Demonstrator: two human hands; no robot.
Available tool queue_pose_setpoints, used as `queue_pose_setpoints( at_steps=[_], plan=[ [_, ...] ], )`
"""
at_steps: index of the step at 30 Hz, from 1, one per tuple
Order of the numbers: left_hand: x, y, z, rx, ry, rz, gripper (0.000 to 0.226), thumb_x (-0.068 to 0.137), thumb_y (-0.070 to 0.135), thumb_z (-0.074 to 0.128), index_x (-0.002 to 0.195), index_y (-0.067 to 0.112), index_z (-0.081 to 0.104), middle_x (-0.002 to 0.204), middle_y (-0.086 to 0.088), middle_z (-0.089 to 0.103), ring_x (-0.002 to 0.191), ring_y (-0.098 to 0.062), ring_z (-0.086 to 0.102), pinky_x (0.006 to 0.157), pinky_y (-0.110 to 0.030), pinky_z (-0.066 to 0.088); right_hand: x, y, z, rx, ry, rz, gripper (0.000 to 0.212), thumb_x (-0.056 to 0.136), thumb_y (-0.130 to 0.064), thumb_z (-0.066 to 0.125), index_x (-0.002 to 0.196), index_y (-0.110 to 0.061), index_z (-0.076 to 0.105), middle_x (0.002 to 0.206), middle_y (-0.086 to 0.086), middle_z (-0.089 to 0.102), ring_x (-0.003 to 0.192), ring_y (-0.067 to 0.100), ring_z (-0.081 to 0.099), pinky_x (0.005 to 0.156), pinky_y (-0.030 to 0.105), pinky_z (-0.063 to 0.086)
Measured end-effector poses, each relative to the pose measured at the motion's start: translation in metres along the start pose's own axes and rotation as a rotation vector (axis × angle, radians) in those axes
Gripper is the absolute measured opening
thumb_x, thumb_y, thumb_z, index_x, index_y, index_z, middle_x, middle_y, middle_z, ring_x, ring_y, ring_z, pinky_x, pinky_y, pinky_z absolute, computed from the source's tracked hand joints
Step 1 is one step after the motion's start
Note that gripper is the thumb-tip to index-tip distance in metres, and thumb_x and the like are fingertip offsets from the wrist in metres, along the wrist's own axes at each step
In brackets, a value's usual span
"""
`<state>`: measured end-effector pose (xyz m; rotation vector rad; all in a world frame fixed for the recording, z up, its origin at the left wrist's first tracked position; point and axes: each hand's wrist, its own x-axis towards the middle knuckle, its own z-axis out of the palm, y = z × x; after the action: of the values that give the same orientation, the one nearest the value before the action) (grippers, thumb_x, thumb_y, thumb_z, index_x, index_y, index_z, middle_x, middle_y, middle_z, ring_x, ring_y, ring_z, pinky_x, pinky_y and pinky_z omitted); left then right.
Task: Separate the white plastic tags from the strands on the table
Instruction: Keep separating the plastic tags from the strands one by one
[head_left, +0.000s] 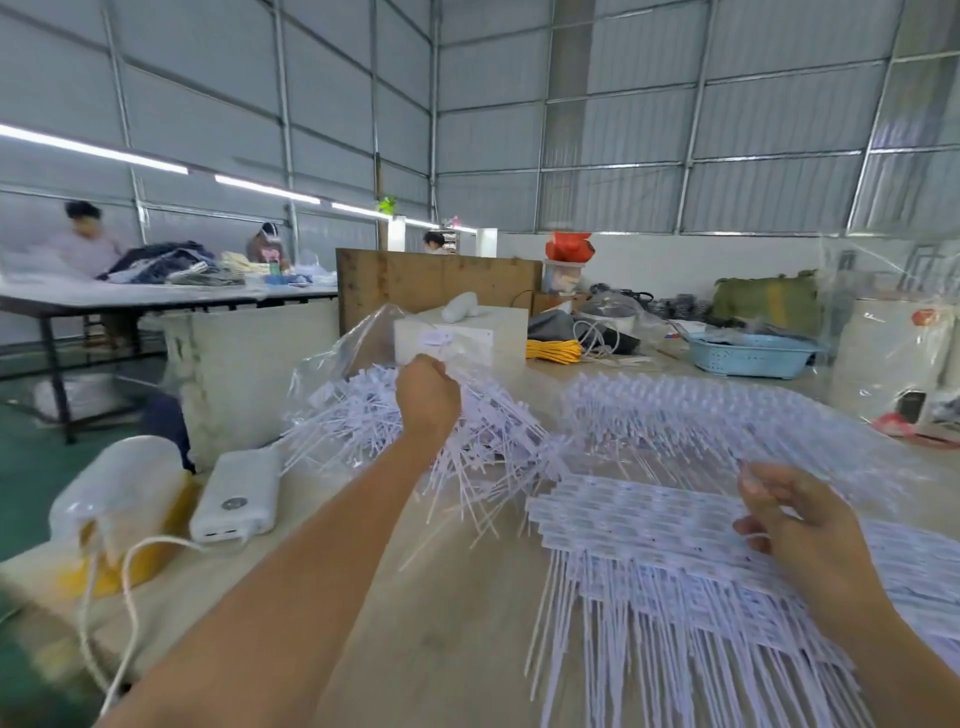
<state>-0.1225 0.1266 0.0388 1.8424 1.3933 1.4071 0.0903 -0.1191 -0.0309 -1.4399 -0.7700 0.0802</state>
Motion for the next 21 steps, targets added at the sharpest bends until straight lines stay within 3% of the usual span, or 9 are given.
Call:
queue_pose_setpoints(
  at_steps=[7, 13, 19, 21],
  plan=[
    [0.038, -0.036, -0.019, 0.669, -0.048, 0.056, 0.025, 0.092, 0.002, 0.049, 0.115, 0.001, 0.060, 0.117, -0.016, 0.062, 0.111, -0.030, 0.059, 0.086, -0.032, 0.048, 0.001, -0.003, 0.001, -0.099, 0.002, -0.056, 0.019, 0.090, -0.009, 0.058, 0.108, -0.005, 0.061, 0.095, 0.018, 0.061, 0.064, 0.025, 0.060, 0.044, 0.009, 0.045],
    [0.043, -0.042, -0.006, 0.879, -0.111, 0.129, 0.030, 0.092, -0.001, 0.045, 0.118, 0.005, 0.058, 0.121, -0.014, 0.060, 0.118, -0.030, 0.053, 0.094, -0.035, 0.044, 0.001, 0.001, 0.002, -0.218, -0.017, -0.081, 0.013, 0.089, -0.007, 0.060, 0.101, -0.009, 0.063, 0.083, 0.006, 0.062, 0.062, 0.022, 0.062, 0.051, 0.007, 0.045],
    [0.034, -0.025, -0.007, 1.104, -0.169, 0.120, 0.027, 0.088, 0.012, 0.054, 0.113, 0.017, 0.063, 0.110, -0.002, 0.064, 0.111, -0.026, 0.055, 0.092, -0.035, 0.039, 0.005, 0.008, 0.003, -0.273, -0.020, -0.059, 0.007, 0.087, -0.008, 0.062, 0.094, -0.012, 0.064, 0.082, 0.002, 0.062, 0.061, 0.023, 0.063, 0.051, 0.008, 0.045],
    [0.024, -0.004, -0.010, 1.222, -0.171, 0.122, 0.021, 0.088, 0.019, 0.056, 0.108, 0.020, 0.063, 0.107, -0.001, 0.063, 0.111, -0.028, 0.051, 0.099, -0.041, 0.033, 0.005, 0.009, 0.003, -0.270, -0.016, -0.059, 0.007, 0.087, -0.007, 0.062, 0.090, -0.013, 0.064, 0.081, 0.001, 0.061, 0.058, 0.022, 0.061, 0.051, 0.008, 0.046]
  ],
)
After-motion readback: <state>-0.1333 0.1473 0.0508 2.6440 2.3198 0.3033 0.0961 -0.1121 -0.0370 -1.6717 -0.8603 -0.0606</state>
